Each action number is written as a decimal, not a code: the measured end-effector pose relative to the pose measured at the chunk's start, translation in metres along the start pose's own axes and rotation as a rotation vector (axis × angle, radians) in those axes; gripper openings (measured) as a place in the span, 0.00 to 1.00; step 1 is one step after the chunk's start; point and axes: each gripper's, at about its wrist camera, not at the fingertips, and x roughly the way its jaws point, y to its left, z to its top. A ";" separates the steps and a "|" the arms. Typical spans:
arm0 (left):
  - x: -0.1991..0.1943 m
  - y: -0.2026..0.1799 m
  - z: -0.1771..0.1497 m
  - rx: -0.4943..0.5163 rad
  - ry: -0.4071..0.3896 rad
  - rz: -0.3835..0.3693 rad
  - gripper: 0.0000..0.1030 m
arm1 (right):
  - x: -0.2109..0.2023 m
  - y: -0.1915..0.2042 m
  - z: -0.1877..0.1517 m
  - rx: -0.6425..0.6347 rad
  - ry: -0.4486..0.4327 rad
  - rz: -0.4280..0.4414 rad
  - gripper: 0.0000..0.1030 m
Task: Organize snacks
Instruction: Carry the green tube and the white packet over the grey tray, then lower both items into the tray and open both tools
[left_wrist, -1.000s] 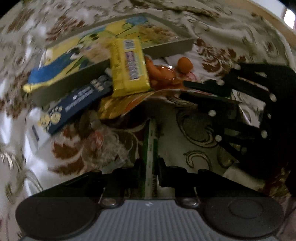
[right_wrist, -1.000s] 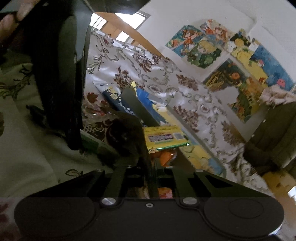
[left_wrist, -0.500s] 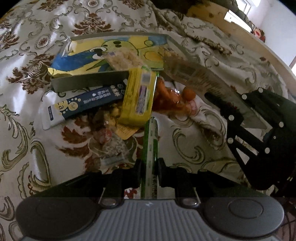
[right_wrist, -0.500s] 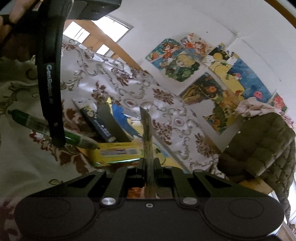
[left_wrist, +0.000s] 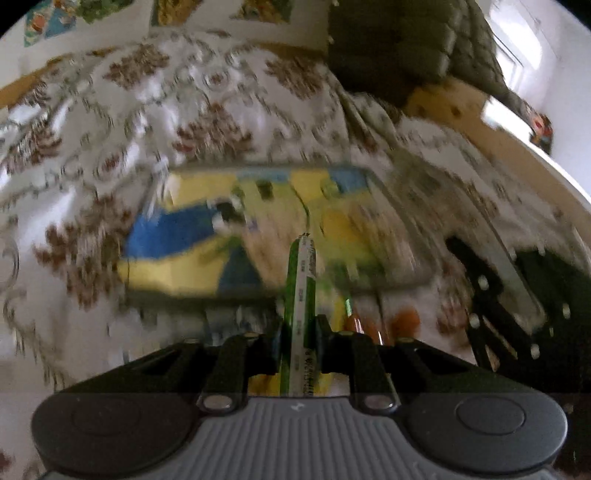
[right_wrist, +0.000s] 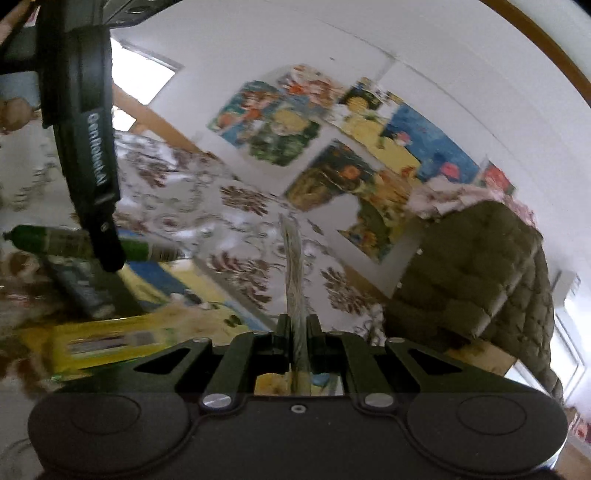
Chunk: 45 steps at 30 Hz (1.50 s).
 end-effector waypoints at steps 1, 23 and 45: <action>0.008 0.000 0.013 -0.006 -0.013 0.013 0.18 | 0.009 -0.007 -0.002 0.043 0.018 0.000 0.08; 0.163 -0.017 0.077 -0.117 0.027 0.102 0.18 | 0.104 -0.057 -0.035 0.696 0.212 0.154 0.08; 0.139 -0.021 0.071 -0.138 -0.065 0.131 0.58 | 0.100 -0.072 -0.035 0.695 0.298 0.072 0.72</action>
